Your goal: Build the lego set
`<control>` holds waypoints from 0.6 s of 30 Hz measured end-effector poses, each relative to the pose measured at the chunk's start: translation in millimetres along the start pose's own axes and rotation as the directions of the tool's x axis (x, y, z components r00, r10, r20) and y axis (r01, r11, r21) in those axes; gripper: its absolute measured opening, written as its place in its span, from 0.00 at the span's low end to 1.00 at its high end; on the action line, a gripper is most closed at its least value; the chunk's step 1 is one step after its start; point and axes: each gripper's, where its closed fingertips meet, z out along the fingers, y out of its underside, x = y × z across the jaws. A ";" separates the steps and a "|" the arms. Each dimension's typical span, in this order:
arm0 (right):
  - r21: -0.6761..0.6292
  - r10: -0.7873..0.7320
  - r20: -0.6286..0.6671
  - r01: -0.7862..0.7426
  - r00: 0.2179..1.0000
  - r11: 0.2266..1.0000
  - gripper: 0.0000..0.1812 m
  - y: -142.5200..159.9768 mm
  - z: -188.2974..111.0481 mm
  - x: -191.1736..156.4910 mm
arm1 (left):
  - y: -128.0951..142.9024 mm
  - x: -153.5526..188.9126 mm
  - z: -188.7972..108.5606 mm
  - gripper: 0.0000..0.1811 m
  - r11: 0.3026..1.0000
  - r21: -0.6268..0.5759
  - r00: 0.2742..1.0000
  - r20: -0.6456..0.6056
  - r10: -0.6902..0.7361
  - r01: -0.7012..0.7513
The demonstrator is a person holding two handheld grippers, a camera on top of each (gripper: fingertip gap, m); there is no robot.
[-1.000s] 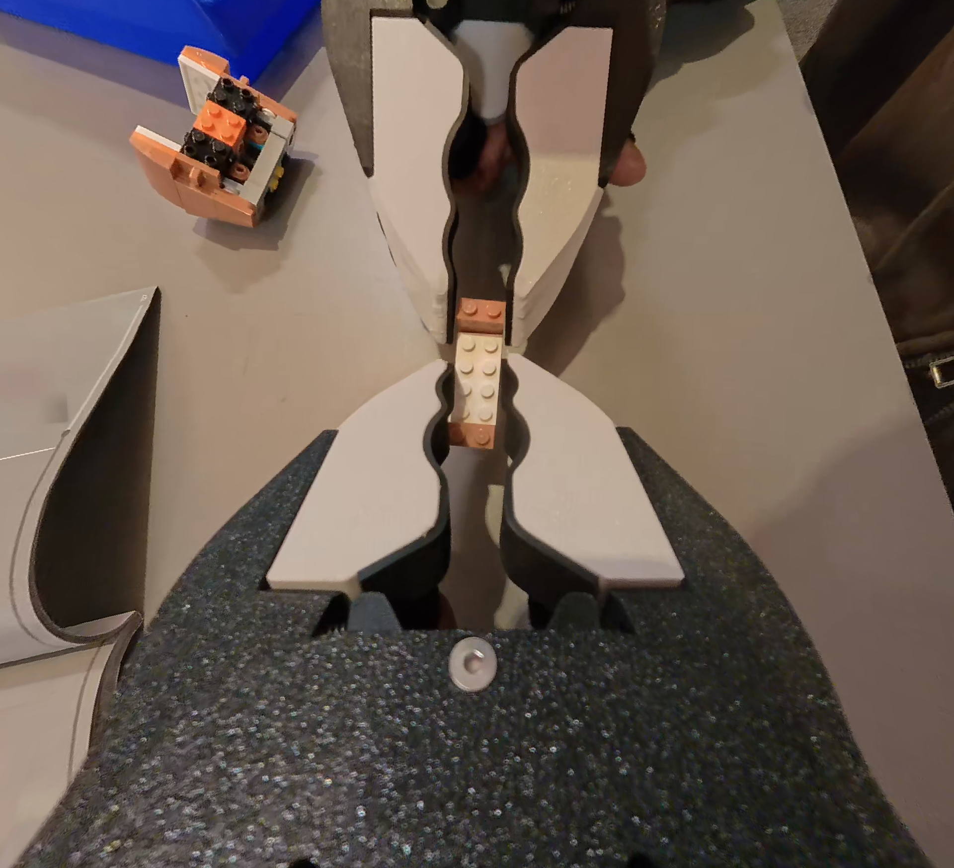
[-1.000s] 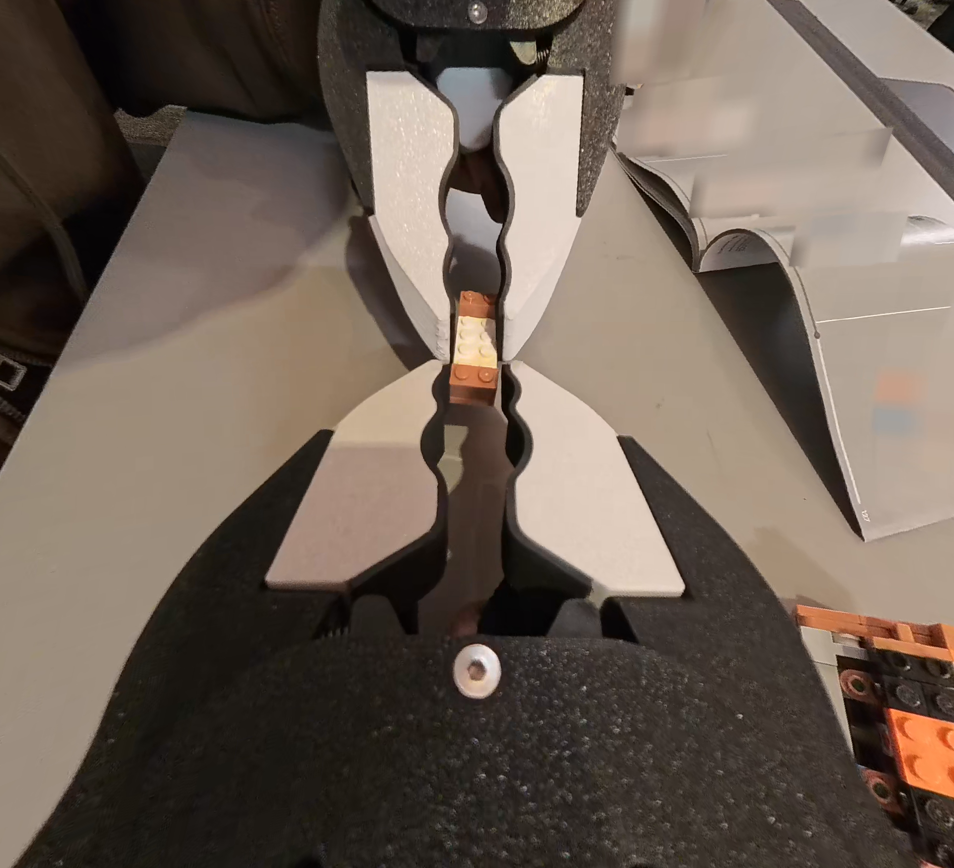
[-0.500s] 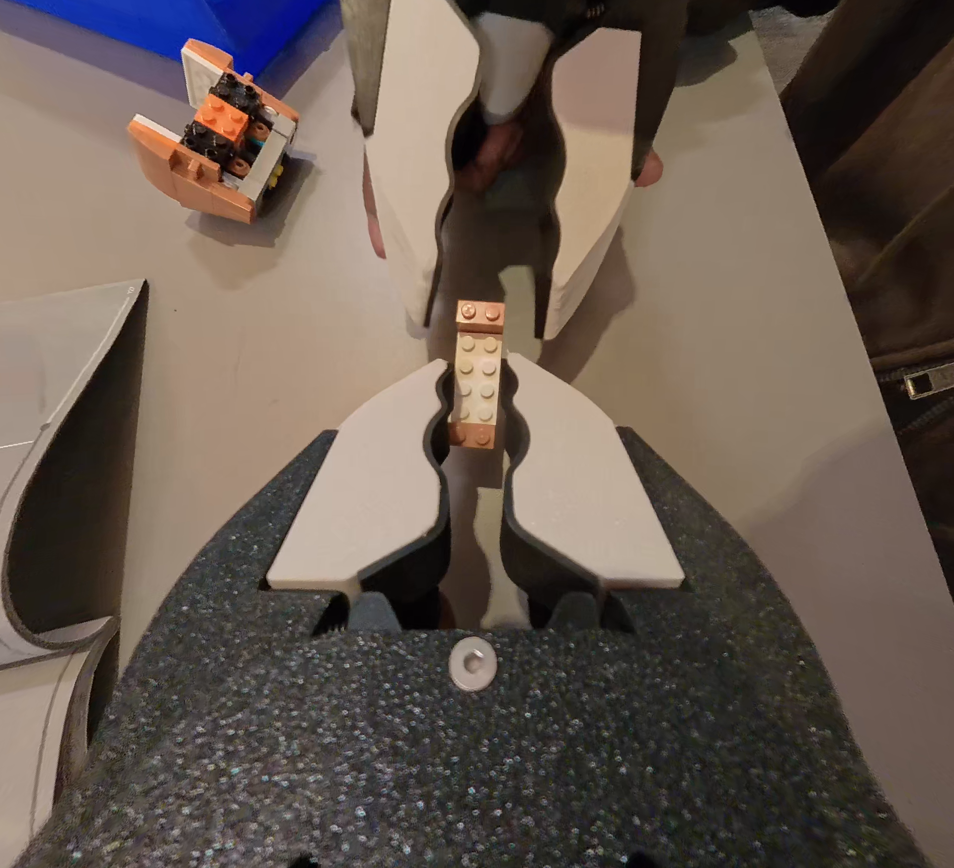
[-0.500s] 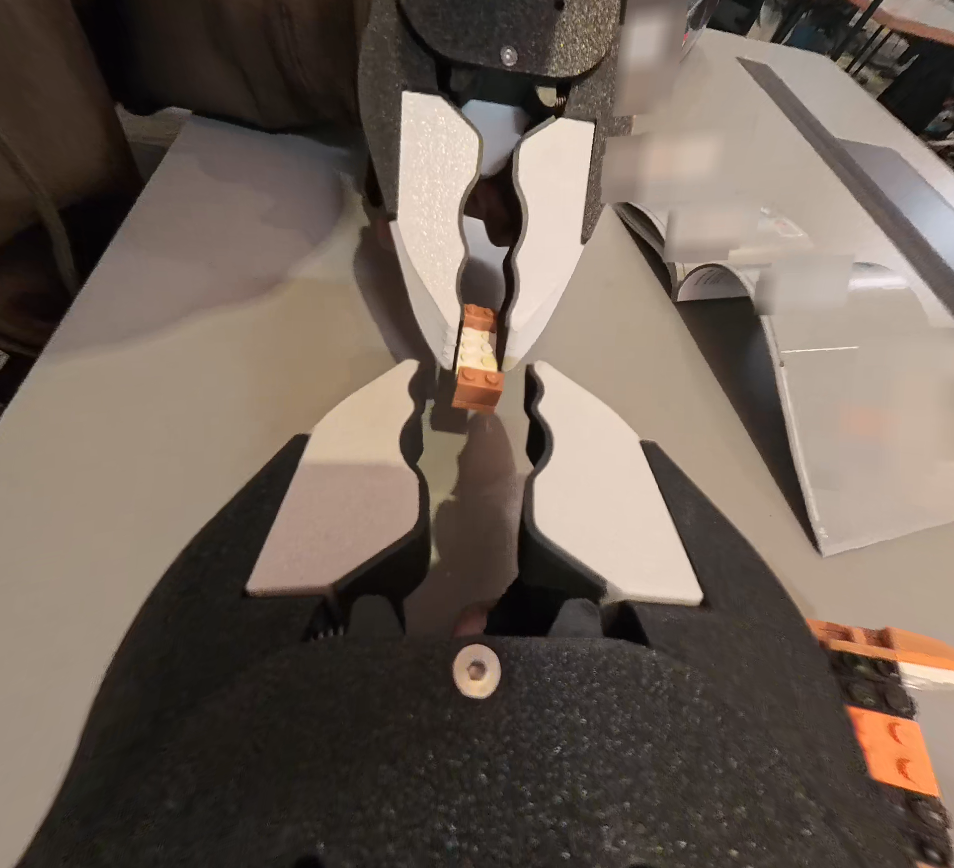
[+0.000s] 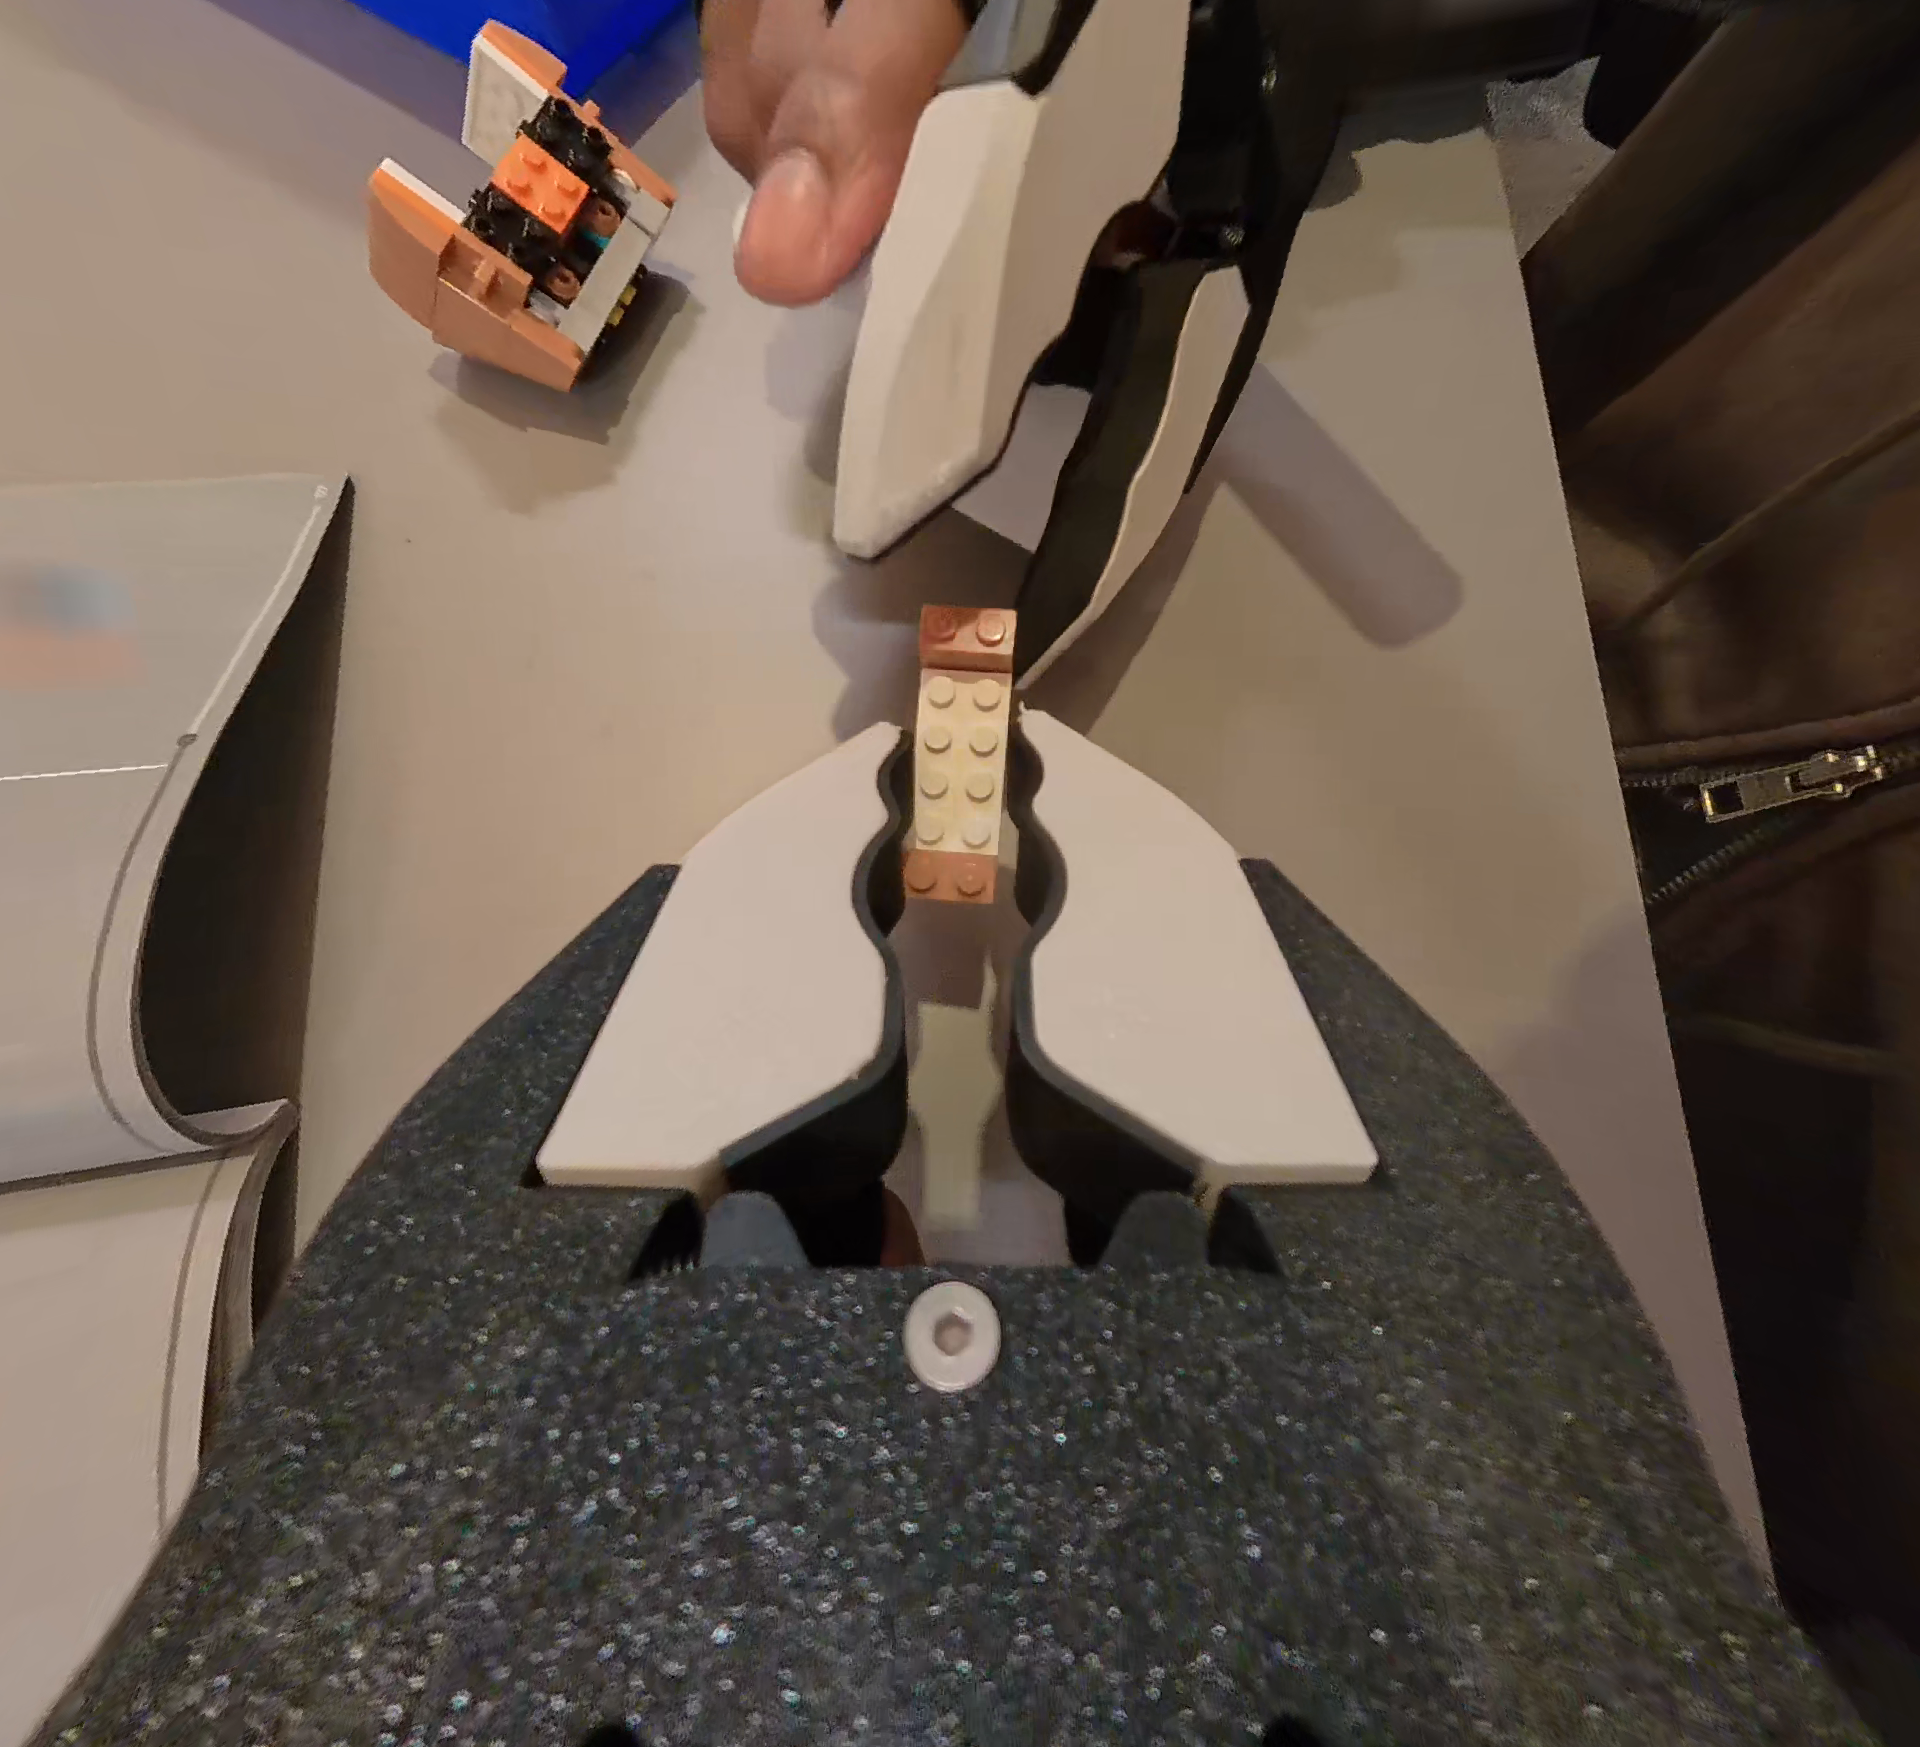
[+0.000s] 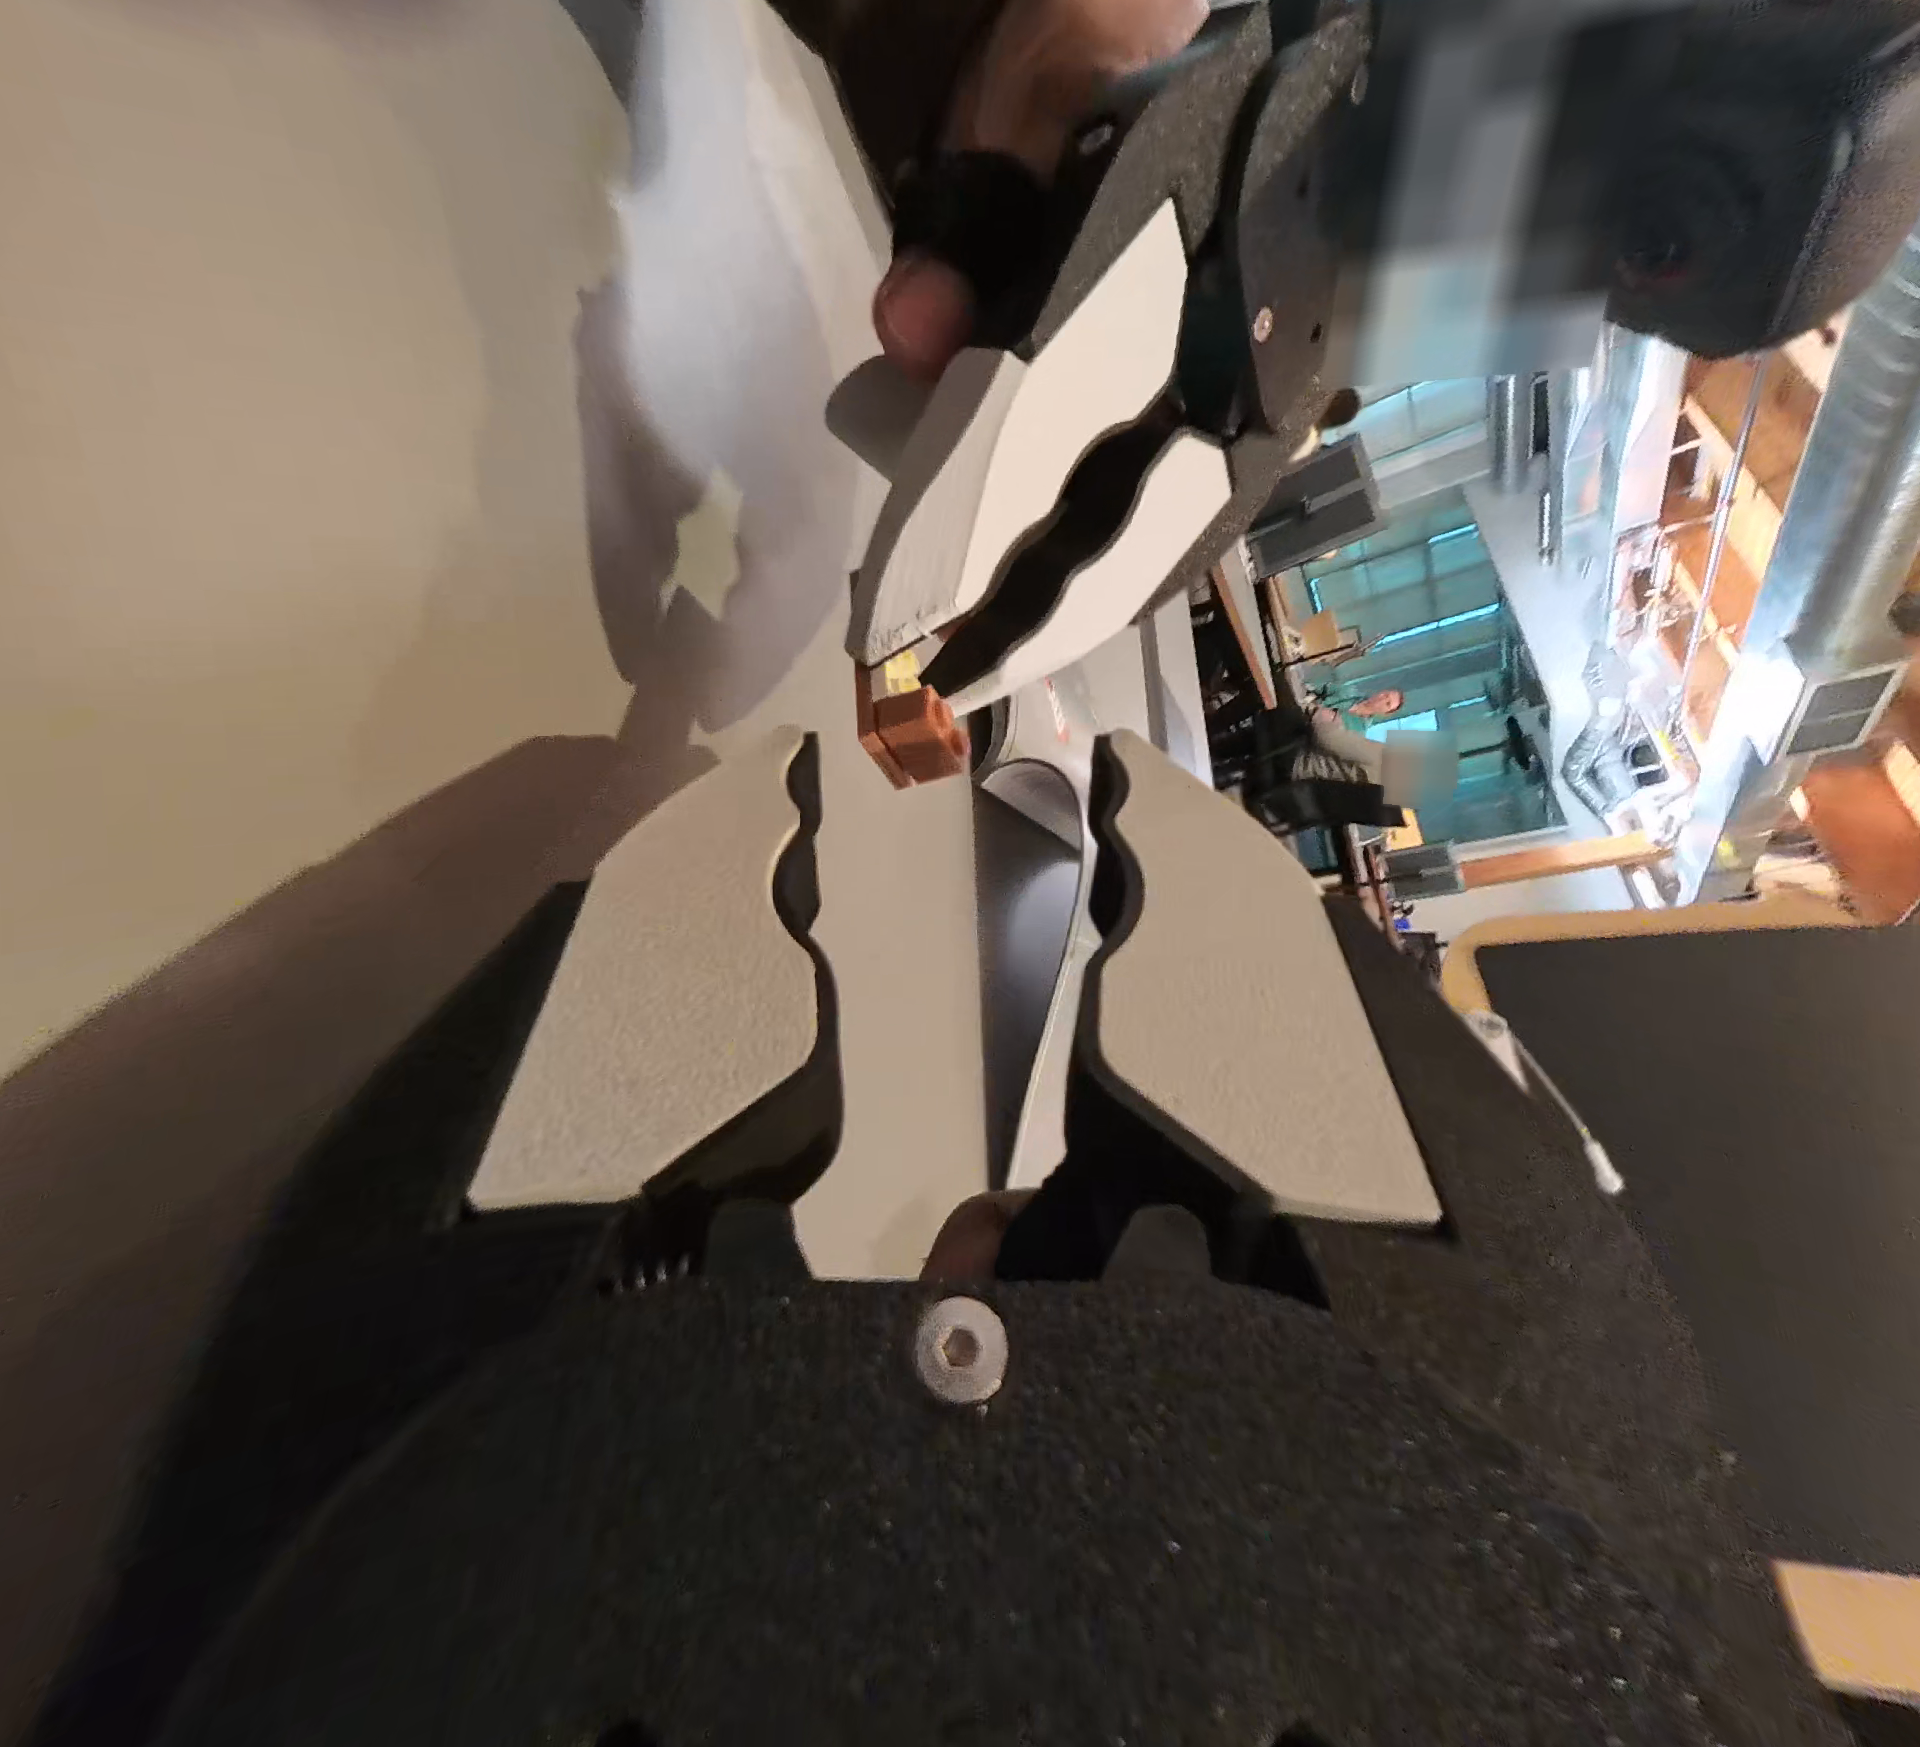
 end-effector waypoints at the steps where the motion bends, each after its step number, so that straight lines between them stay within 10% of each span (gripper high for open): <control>1: 0.004 -0.017 0.000 0.017 1.000 1.000 0.27 -0.9 1.6 -0.6 | -0.7 0.5 0.0 0.09 1.000 0.001 1.000 -0.002 -0.002 0.002; 18: 0.017 0.033 0.068 -0.035 0.997 0.999 0.10 0.2 8.2 -8.5 | -6.3 6.7 1.2 0.09 0.978 0.084 0.967 -0.190 -0.171 0.190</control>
